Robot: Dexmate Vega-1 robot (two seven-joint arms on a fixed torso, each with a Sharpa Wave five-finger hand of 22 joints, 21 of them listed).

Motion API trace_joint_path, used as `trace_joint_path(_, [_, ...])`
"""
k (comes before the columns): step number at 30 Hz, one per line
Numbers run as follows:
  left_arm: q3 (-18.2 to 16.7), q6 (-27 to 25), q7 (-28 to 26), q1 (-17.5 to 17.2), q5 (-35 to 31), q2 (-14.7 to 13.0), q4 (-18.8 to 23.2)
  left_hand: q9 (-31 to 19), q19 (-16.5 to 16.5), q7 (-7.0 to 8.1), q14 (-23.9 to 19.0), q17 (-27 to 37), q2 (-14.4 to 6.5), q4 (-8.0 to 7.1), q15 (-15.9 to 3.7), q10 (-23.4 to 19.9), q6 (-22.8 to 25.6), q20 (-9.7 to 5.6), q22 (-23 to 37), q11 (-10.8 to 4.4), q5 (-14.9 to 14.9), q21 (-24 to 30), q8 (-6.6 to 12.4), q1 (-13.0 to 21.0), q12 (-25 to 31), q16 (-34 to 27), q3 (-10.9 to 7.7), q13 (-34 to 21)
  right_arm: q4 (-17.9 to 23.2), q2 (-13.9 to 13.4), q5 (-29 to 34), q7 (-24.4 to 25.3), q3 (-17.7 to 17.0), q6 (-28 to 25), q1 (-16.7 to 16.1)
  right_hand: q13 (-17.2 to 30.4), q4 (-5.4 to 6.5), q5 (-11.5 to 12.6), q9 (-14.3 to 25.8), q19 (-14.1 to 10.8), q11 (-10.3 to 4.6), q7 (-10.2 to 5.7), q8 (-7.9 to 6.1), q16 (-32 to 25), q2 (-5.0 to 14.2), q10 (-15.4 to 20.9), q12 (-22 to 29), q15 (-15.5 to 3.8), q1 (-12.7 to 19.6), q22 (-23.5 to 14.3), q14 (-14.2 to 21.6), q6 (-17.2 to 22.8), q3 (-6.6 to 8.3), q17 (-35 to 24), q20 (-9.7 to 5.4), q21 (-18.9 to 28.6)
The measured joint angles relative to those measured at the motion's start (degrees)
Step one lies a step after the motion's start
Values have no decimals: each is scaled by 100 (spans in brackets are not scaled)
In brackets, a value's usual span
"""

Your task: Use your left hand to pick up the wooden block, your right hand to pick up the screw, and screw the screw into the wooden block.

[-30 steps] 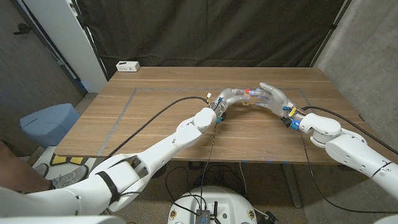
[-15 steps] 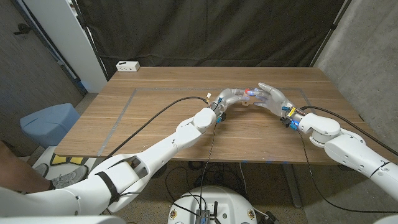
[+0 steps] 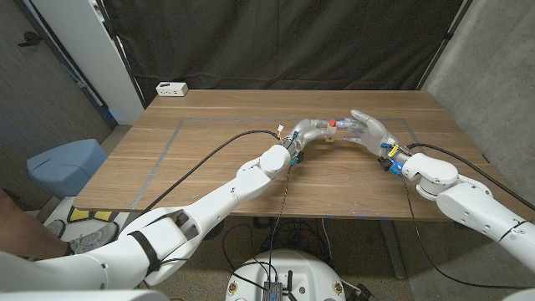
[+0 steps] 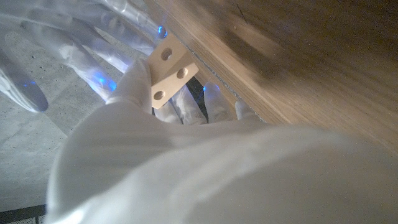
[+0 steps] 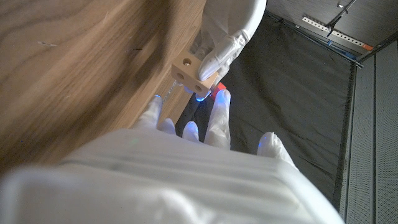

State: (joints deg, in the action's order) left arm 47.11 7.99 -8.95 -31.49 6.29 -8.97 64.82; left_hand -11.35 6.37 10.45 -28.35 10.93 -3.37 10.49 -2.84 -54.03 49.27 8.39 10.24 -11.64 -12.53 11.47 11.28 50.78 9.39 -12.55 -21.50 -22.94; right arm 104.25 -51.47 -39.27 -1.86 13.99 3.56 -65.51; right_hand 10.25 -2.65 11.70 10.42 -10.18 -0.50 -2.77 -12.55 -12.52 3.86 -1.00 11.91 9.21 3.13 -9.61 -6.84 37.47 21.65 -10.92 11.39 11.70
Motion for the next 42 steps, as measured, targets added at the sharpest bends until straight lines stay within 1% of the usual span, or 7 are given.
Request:
trace_joint_path(4, [0,9,3,6,0,2,-14,0,0,0,0,0,0,0,0,-1,0,0,0,1,0,0,0,0,0,0,0,0,39,23,24,118,-30,-3,-28,0,-16,0,0,-31,10,-10,66,0,0,8,0,30,0,0,30,-40,16,27,30,0])
trace_joint_path(11, [-2,23,6,19,2,13,-43,1,0,0,0,0,0,0,0,-1,0,0,0,1,0,0,0,0,0,0,0,0,53,60,53,210,-42,-77,-11,0,-67,0,12,-40,59,-74,241,68,-30,-256,-112,83,30,0,-27,-551,-21,12,39,-17])
trace_joint_path(15, [-2,37,6,26,3,19,-57,1,0,0,0,0,0,0,0,-1,0,0,0,0,0,0,0,0,0,0,0,0,47,67,53,208,-33,-113,34,0,-67,0,13,-35,44,-102,241,106,-30,-413,-156,113,30,0,-119,-807,-21,-7,44,-69])
trace_joint_path(16, [-2,39,7,29,3,23,-64,1,0,0,0,0,0,0,0,0,0,0,0,0,0,0,0,0,0,0,0,0,40,69,53,192,-25,-136,48,0,-67,0,13,8,61,-104,241,112,-31,-439,-156,113,29,0,-161,-849,-21,-16,81,-79])
trace_joint_path(25, [-2,50,9,42,3,26,-77,2,0,0,0,-1,-1,0,0,1,0,0,0,-1,5,0,0,-1,0,0,0,0,-30,62,3,28,48,-229,164,0,-2,0,12,295,93,-126,284,156,-92,-795,-199,132,-32,0,-281,-1278,-85,-43,57,-155])
trace_joint_path(34, [1,53,14,47,-13,12,-58,4,0,0,0,5,-1,0,0,0,0,0,0,-4,22,0,0,-1,0,0,0,0,-102,42,-35,-134,126,-273,270,0,37,0,12,559,152,-108,284,156,-148,-855,-199,132,-89,0,-281,-1611,-125,-43,58,-156])
trace_joint_path(42, [2,53,15,39,-23,-8,2,2,0,0,1,12,-1,0,-1,1,0,0,0,-5,0,0,0,-1,0,0,0,0,-176,33,-61,-279,191,-312,378,0,61,0,12,703,183,-199,284,194,-133,-885,-199,153,-126,0,-302,-1882,-149,-43,60,-156])
